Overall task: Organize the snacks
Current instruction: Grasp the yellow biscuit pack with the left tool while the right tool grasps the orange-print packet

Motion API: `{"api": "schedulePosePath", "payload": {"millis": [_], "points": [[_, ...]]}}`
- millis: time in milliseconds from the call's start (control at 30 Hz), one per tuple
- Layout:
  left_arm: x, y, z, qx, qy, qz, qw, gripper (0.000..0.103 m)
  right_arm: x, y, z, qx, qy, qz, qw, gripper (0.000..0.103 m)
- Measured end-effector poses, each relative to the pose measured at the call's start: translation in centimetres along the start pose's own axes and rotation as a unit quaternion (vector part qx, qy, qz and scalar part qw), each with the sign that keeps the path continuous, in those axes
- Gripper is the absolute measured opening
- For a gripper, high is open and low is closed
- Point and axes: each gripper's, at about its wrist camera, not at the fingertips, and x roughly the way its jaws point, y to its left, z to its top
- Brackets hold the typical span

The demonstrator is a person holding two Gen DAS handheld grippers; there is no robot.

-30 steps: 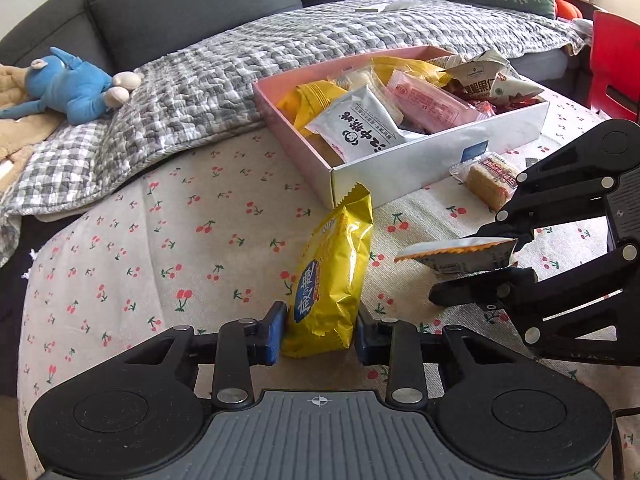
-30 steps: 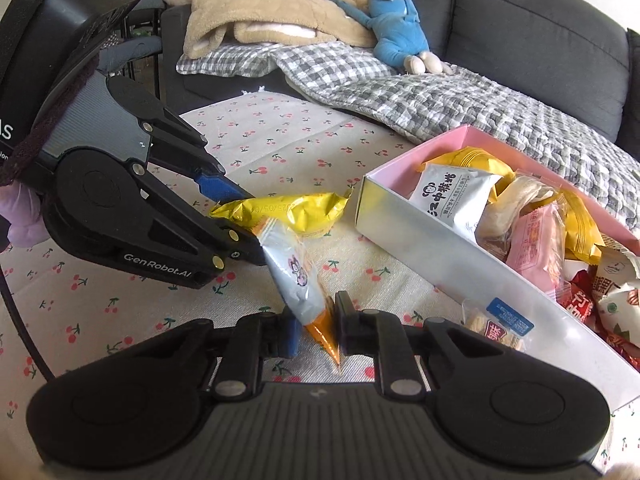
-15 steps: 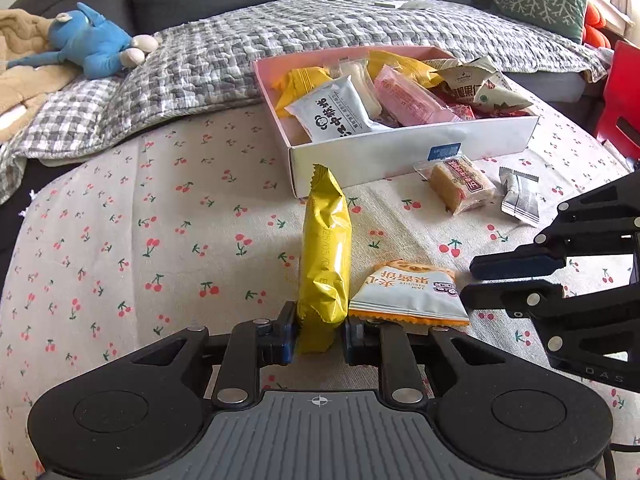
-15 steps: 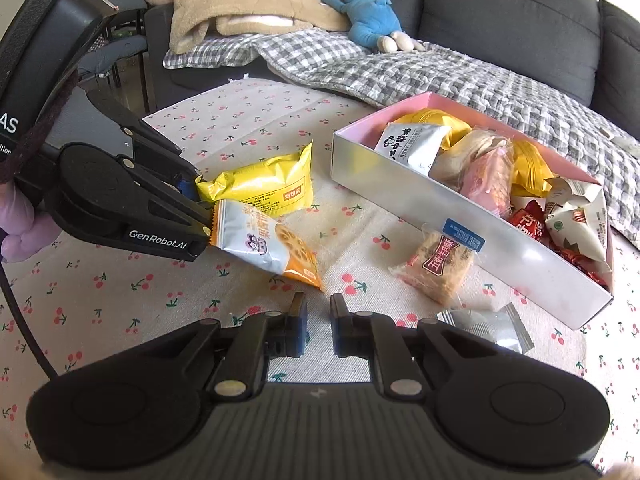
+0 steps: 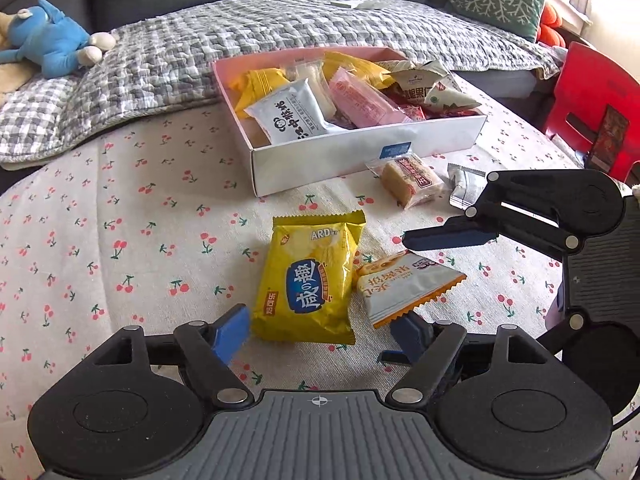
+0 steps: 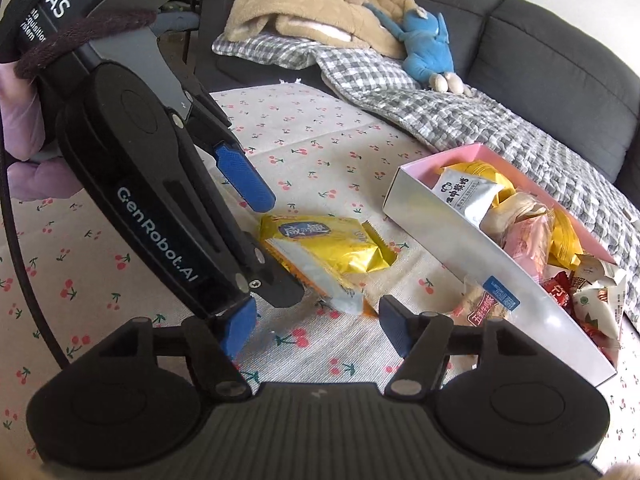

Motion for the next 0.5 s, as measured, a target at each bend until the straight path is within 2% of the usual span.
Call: {"api": "schedulePosePath", "payload": {"millis": [100,200,267,367,500], "points": [[0.3,0.6,0.4,-0.007,-0.003,0.001,1.0,0.078,0.2,-0.3,0.0,-0.001,-0.009,-0.007,1.0,0.059],[0.7,1.1,0.9,-0.023,0.0,-0.004,0.9997,0.078,0.2,0.4,0.0,-0.034,-0.021,-0.017,0.999,0.047],[1.1,1.2,1.1,-0.026,0.003,-0.008,0.9996,0.078,0.3,1.0,0.0,-0.059,-0.024,-0.024,0.998,0.043],[1.5,1.3,1.3,-0.032,0.004,-0.007,0.9995,0.078,0.4,1.3,-0.1,-0.077,-0.021,-0.024,0.997,0.03],[1.6,1.4,1.3,-0.04,0.003,-0.015,0.9991,0.078,0.1,1.5,-0.4,-0.093,-0.024,-0.03,0.995,0.028]]}}
